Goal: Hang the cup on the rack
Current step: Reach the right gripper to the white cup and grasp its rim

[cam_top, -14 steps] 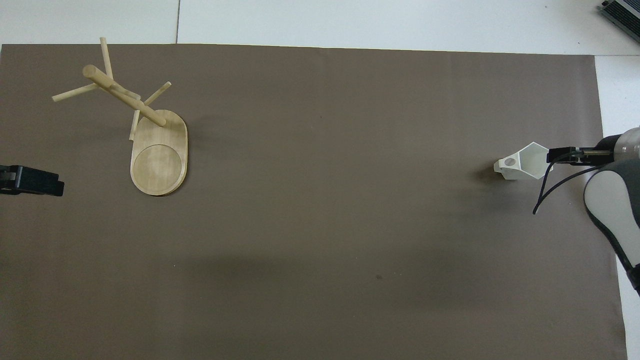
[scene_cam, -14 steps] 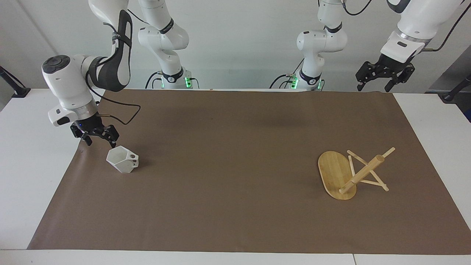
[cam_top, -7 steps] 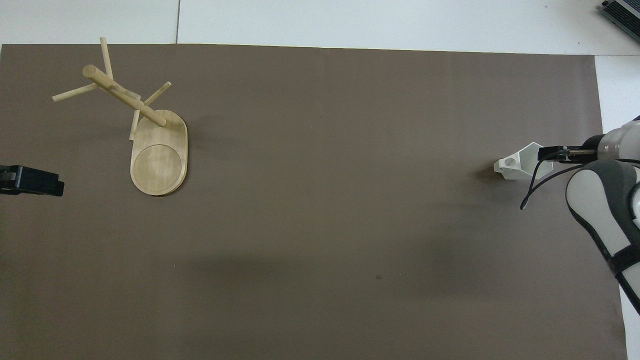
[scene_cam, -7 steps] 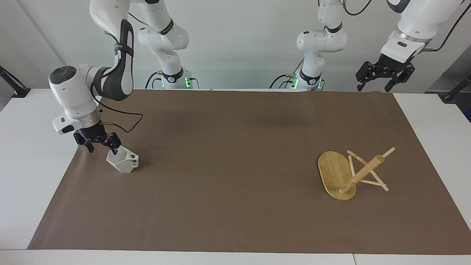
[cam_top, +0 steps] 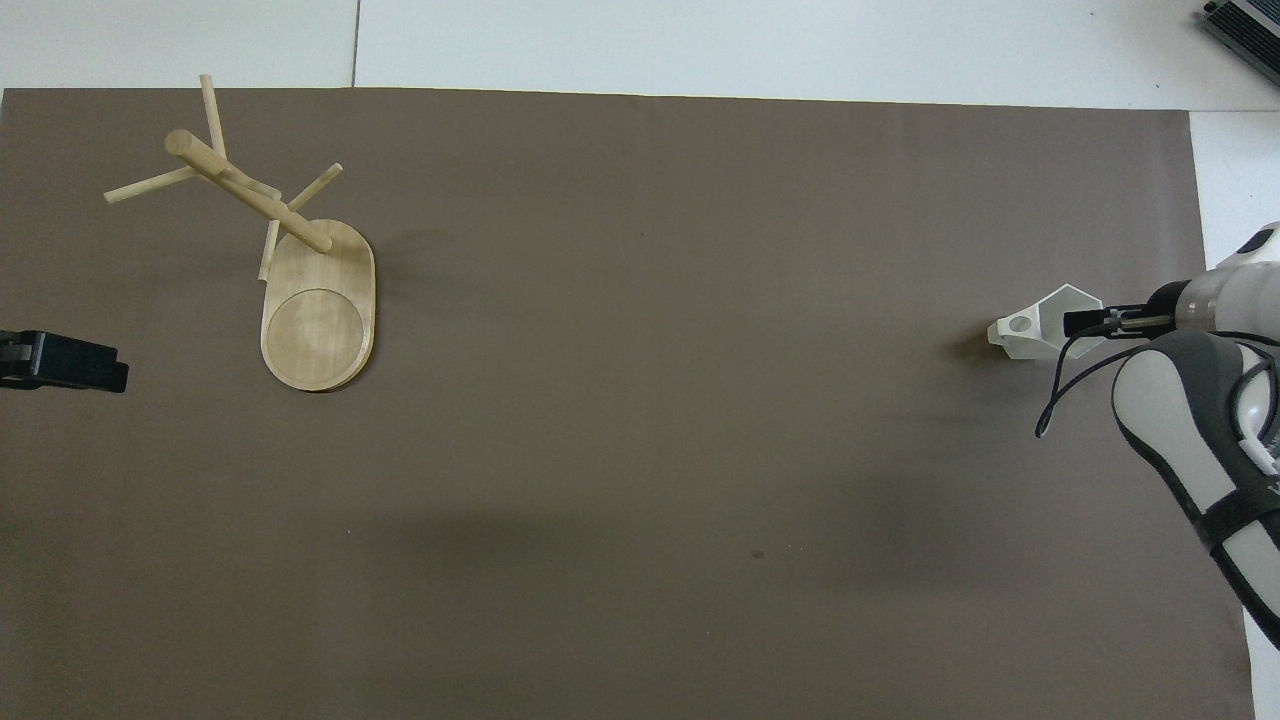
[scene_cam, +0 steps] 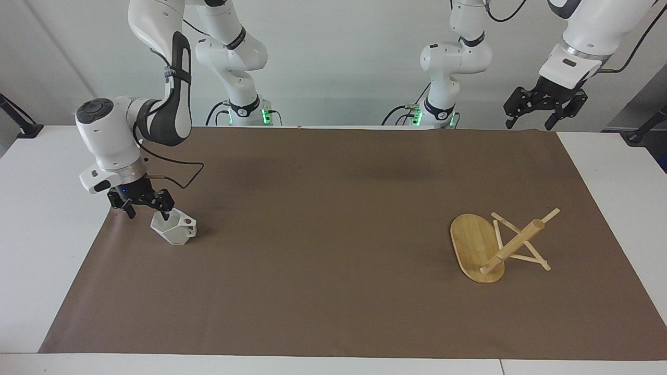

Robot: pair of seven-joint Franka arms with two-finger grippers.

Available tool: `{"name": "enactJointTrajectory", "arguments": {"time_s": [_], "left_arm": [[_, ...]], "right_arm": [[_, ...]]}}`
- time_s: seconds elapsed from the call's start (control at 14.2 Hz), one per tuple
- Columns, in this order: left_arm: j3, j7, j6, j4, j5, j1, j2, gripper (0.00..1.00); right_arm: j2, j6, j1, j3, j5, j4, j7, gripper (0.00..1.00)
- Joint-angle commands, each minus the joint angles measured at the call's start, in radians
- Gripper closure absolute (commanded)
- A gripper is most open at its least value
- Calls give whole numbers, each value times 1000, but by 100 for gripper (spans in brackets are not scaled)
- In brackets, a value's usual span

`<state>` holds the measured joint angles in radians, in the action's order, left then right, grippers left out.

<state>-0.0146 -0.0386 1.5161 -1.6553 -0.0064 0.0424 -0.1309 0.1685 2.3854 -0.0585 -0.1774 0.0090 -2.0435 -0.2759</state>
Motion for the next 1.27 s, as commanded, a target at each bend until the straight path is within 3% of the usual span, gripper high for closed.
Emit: {"name": "enactJointTrajectory", "arguments": {"time_s": [0.0,1.06,1.2], "left_arm": [[-7,-12,-10,-20,20,-12,-24,0],[-7,-12,-10,-20,20,-12,-24,0],[-7,-12,-10,-20,20,-12,-24,0]], "right_arm": [[-6,29,-7,3,-4,-20,-46,0],[-3,41,-7,4,-4,-35,-20,0],[-3,41,-7,3,-4,-32,-26,6]]}}
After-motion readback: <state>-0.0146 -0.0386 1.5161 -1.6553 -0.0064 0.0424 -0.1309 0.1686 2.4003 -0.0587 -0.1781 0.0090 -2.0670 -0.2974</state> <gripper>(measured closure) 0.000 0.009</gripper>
